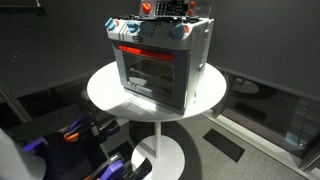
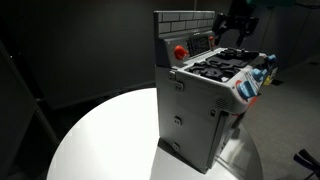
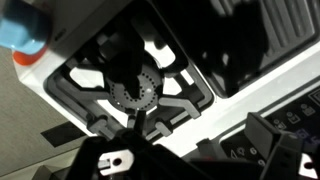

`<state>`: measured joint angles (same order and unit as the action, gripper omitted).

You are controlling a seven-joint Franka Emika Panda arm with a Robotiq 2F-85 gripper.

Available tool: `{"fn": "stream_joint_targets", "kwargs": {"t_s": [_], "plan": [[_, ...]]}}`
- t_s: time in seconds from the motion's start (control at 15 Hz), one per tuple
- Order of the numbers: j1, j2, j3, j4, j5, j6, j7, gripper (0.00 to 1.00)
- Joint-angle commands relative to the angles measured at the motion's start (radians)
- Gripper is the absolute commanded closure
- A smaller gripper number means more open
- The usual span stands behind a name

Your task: Press the orange button on the stove

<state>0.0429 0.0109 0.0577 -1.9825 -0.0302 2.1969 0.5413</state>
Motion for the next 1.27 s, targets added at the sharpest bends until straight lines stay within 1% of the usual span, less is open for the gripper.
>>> {"fn": "stream_joint_targets", "kwargs": {"t_s": [0.0,0.2,0.4,0.6,0.73,0.93,1.0,1.2], "plan": [[0.005,-0.107,-0.001,-0.074,0.059,-0.100,-0.060,0.00],[0.006,-0.177,0.003,-0.110,0.108,-0.197,-0.104,0.00],[0.004,-0.230,0.004,-0.119,0.124,-0.315,-0.151,0.00],[-0.001,-0.260,0.004,-0.100,0.108,-0.445,-0.195,0.00],[-0.004,-0.274,0.006,-0.090,0.096,-0.505,-0.203,0.00],[-0.007,-0.285,0.009,-0.084,0.091,-0.559,-0.207,0.00],[-0.006,-0.274,0.015,-0.095,0.101,-0.521,-0.184,0.00],[-0.005,-0.273,0.016,-0.097,0.101,-0.525,-0.185,0.00]]}}
